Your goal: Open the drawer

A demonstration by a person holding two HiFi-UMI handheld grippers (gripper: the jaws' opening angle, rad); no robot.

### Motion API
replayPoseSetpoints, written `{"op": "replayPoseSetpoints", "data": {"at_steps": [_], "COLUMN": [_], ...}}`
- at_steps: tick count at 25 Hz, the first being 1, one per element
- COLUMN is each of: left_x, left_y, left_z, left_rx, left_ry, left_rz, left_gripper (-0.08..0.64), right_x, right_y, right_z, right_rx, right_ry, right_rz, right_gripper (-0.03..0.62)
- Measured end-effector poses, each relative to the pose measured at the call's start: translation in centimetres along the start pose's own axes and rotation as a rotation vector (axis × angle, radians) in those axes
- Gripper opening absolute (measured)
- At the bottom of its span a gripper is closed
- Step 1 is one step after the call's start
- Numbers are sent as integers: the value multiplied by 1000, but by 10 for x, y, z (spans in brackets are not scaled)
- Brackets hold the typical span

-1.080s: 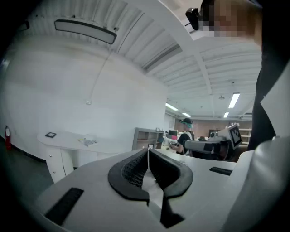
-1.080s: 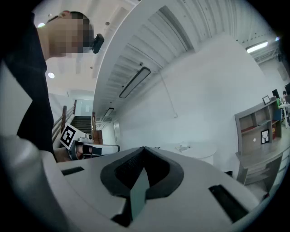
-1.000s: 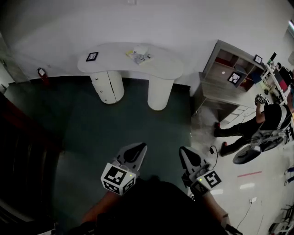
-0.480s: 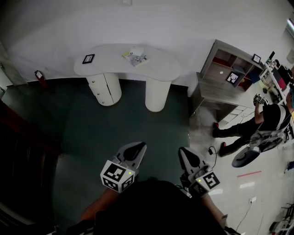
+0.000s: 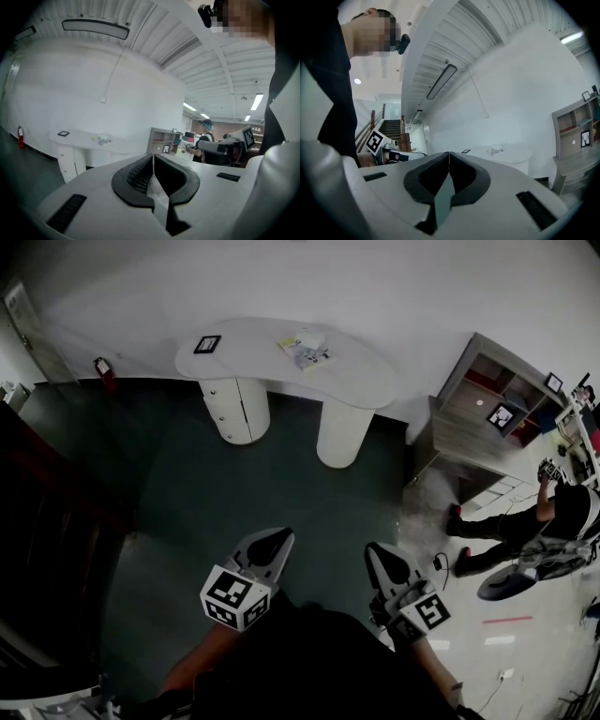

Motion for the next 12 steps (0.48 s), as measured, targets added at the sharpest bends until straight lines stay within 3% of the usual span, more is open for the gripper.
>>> {"op": "replayPoseSetpoints", "data": {"at_steps": [7, 12], "left_x": [84, 166], "left_y": [5, 17], "left_z": [5, 24], "left_rx": [-45, -70], "left_ry": [12, 7], "left_rz": [71, 121], "left_gripper": [21, 21], "right_x": [4, 15], "right_y": [-90, -183], "right_z": [-5, 3], "right_rx": [8, 13], "right_ry": [0, 10], "right_rz": [76, 144], "right_gripper": [17, 17]}}
Point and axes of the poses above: the fingertips, and each gripper's own axes: y backward along the fingers, x to its left, z out of its top, the point moved 2 cm from there along y, backward along the fingers, and after that the axes turned 1 degree about -y, right-handed, at the moved point
